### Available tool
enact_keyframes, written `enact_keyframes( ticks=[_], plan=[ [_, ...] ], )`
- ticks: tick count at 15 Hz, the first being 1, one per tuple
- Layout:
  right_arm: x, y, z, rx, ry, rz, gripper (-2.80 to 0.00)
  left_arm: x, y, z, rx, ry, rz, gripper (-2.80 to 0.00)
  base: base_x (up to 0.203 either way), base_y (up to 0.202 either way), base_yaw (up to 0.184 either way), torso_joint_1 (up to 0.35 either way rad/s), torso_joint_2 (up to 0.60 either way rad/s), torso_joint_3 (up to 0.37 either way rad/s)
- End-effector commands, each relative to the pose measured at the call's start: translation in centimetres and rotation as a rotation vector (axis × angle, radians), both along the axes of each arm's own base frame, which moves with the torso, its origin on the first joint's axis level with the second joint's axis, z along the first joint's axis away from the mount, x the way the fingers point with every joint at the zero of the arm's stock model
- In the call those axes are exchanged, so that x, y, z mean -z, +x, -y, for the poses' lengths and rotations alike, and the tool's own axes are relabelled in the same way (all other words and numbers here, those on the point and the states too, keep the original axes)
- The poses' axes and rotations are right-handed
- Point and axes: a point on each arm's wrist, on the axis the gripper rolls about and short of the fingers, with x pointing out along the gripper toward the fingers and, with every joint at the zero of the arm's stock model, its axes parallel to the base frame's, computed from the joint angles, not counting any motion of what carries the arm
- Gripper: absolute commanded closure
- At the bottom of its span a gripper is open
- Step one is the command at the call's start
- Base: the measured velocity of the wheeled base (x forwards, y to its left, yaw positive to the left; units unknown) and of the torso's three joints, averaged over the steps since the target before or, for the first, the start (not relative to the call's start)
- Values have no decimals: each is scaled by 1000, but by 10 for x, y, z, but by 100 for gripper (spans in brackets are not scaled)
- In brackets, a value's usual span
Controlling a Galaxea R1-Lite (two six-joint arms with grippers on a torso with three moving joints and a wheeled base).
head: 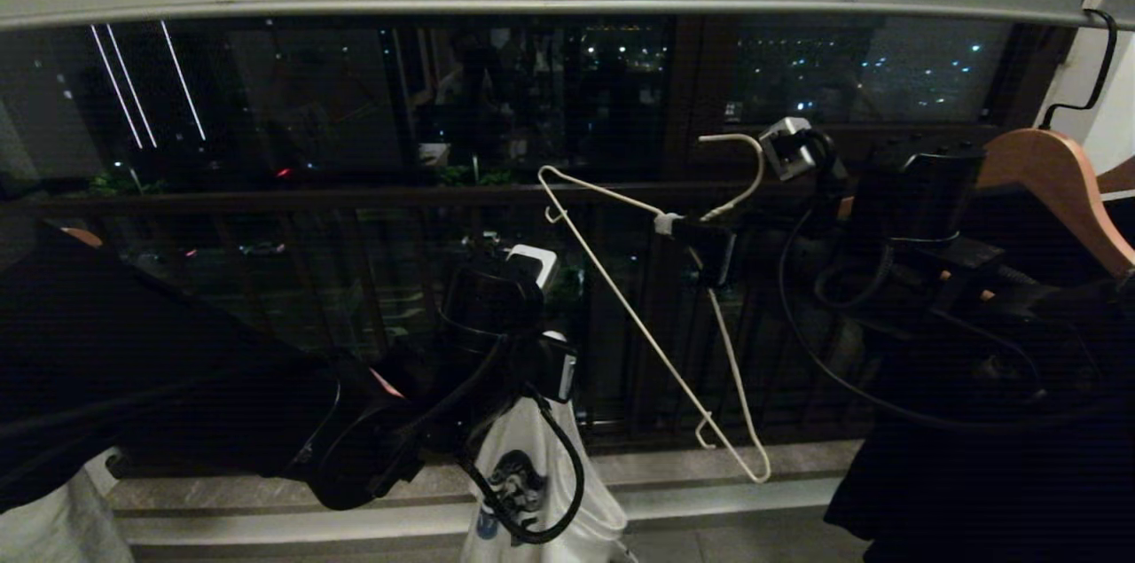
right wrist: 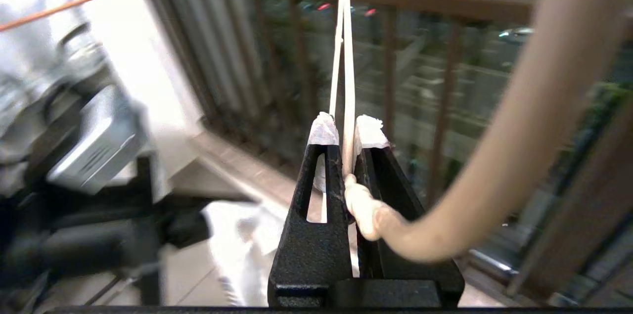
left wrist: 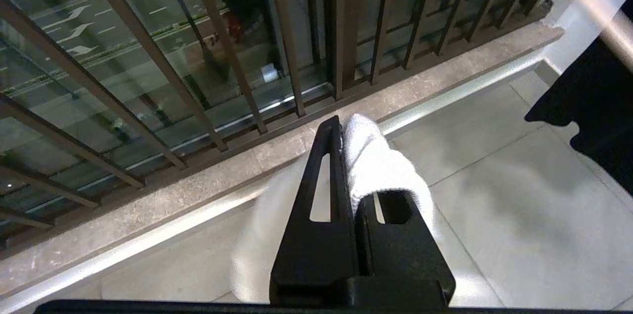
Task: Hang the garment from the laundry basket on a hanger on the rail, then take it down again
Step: Take the clothes off the clothes rack, then put clothes in the basket
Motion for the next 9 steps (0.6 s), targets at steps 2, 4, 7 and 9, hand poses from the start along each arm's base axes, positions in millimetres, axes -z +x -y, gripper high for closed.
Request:
enact_keyframes(
  ticks=[2,4,7,9],
  plan=[
    [4,9,2,29,-1,-3,0,5,-1,-1,13,41,4,0,0,0,0,0,0,0],
    [4,9,2,29,-2,-2,0,5,1,-1,6,38,4,0,0,0,0,0,0,0],
    [4,11,4,37,-11,3,0,13,10,0,-10,44,-9,0,0,0,0,0,0,0],
    [3,10,5,39,-23,18,0,21,18,-2,-29,55,-21,0,0,0,0,0,0,0]
  ],
)
